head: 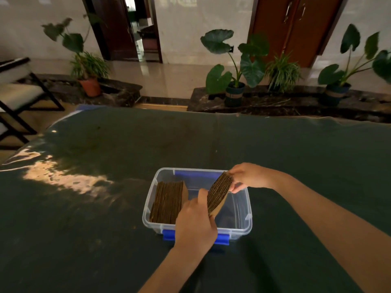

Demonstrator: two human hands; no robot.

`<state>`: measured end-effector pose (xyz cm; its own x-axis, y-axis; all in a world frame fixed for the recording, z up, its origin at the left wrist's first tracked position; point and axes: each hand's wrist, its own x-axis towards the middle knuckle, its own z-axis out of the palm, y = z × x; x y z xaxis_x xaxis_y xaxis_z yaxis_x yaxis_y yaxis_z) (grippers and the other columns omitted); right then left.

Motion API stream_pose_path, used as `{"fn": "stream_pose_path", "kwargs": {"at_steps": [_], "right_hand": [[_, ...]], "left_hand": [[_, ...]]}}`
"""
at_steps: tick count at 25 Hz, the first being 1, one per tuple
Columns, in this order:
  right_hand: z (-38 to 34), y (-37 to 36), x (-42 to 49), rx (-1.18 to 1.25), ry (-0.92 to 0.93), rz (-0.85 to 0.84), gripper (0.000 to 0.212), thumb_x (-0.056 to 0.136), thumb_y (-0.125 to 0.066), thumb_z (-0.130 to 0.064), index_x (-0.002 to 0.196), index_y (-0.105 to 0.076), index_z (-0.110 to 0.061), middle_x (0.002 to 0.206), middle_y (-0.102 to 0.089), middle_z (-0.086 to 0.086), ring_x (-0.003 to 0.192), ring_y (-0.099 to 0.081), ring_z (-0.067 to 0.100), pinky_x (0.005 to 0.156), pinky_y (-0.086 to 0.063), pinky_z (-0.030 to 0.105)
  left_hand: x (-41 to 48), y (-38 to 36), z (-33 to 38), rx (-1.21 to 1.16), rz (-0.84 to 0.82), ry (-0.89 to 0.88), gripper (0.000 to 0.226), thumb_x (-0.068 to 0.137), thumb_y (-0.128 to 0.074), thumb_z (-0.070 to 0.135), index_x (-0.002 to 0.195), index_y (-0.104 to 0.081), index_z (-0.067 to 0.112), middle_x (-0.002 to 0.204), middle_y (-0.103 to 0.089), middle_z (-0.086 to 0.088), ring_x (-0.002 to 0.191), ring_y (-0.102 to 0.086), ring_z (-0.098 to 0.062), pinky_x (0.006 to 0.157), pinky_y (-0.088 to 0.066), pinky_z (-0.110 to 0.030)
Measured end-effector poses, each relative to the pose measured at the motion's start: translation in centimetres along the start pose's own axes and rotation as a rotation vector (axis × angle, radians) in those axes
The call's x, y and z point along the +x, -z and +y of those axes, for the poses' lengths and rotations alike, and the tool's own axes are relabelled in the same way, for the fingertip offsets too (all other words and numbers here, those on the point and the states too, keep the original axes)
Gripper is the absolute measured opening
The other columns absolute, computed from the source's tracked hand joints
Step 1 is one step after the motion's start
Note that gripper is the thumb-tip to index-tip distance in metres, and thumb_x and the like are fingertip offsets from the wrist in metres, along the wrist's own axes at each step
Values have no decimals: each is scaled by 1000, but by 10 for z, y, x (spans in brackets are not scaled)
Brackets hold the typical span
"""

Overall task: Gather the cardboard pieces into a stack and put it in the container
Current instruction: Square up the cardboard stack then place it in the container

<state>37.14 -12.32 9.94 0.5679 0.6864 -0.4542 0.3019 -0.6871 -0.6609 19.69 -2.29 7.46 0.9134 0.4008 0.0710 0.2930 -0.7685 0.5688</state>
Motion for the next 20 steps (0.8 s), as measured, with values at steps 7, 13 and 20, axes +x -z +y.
{"fn": "stream_pose_path", "kwargs": {"at_steps": [7, 13, 20], "right_hand": [[-10, 2, 8, 32, -196, 44, 46, 96, -33, -37, 98, -64, -3, 88, -73, 11, 72, -72, 16, 75, -56, 25], [-13, -26, 27, -434, -208, 134, 48, 95, -38, -27, 53, -52, -6, 62, -62, 14, 48, -51, 18, 62, -43, 29], [-13, -45, 32, -556, -253, 215, 33, 93, -46, -21, 112, -61, 1, 118, -64, 17, 108, -59, 30, 90, -47, 34]], "left_hand": [[14, -21, 10, 51, -78, 36, 60, 82, -64, 23, 129, -27, 22, 115, -59, -3, 104, -58, -19, 86, -49, -29], [22, -43, 10, 35, -213, 138, 54, 81, -62, 25, 123, -30, 19, 107, -62, -4, 98, -60, -22, 86, -51, -34], [46, -45, 14, 73, -600, 128, 83, 68, -70, 48, 130, -28, 11, 122, -55, -8, 109, -55, -26, 93, -48, -37]]}}
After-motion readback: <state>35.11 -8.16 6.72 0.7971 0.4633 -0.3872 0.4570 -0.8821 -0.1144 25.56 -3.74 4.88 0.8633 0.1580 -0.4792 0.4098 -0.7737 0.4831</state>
